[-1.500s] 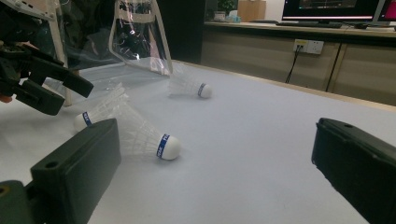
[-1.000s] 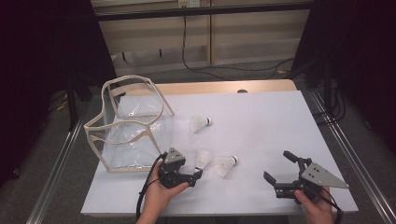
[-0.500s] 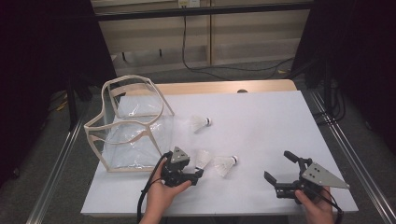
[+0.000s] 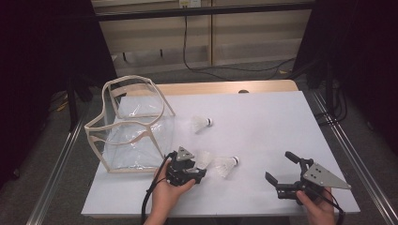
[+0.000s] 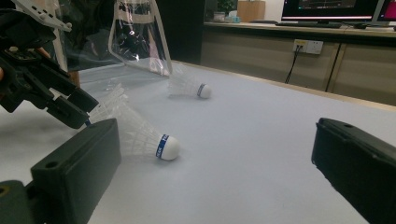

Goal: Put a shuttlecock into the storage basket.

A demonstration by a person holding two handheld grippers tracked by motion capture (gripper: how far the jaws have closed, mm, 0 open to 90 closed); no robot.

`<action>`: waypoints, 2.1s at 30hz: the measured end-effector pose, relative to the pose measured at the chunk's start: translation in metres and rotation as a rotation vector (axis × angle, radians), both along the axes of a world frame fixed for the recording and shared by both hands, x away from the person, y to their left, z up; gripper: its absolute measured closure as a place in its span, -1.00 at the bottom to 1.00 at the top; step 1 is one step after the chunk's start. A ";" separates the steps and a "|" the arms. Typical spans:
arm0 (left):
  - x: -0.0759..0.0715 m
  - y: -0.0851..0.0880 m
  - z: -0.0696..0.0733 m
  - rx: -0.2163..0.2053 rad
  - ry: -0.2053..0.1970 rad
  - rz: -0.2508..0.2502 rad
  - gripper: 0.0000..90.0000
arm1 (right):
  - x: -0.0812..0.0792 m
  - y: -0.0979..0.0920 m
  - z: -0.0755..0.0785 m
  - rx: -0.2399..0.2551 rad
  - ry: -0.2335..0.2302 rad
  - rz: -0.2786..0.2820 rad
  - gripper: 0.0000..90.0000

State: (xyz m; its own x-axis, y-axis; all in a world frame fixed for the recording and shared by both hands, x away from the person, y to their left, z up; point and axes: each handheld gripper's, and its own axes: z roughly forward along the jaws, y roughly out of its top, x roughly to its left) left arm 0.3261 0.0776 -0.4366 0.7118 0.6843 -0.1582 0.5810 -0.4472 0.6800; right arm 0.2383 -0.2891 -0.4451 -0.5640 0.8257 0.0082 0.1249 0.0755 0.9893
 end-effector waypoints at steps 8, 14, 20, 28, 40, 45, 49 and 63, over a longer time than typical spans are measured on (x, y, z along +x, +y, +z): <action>0.002 0.000 -0.002 0.005 0.015 0.029 0.09 | 0.000 0.000 0.000 -0.003 0.000 0.002 -0.98; 0.002 0.001 -0.001 -0.002 0.034 0.035 0.12 | 0.000 0.000 0.000 -0.006 -0.001 0.000 -0.98; 0.004 0.001 -0.003 0.002 0.041 0.043 0.13 | 0.000 0.000 0.000 -0.004 -0.002 -0.001 -0.98; 0.005 0.002 -0.005 0.004 0.049 0.062 0.13 | 0.000 0.001 0.000 -0.007 -0.002 0.002 -0.98; 0.005 0.001 -0.005 0.029 0.053 0.070 0.18 | 0.000 0.001 0.000 -0.011 -0.002 0.002 -0.98; 0.005 0.001 -0.005 0.028 0.052 0.080 0.23 | 0.000 0.001 0.000 -0.008 -0.003 0.005 -0.98; 0.004 0.001 -0.005 0.042 0.045 0.083 0.27 | -0.001 0.001 0.001 -0.004 -0.002 0.006 -0.98; 0.007 0.000 -0.005 0.031 0.070 0.130 0.43 | 0.000 0.000 0.000 -0.008 -0.002 0.005 -0.98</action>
State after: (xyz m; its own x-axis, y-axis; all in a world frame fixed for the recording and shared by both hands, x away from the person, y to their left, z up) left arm 0.3336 0.0779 -0.4414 0.6051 0.7751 -0.1819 0.6809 -0.3855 0.6227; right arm 0.2382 -0.2887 -0.4446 -0.5684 0.8227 0.0004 0.1226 0.0842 0.9889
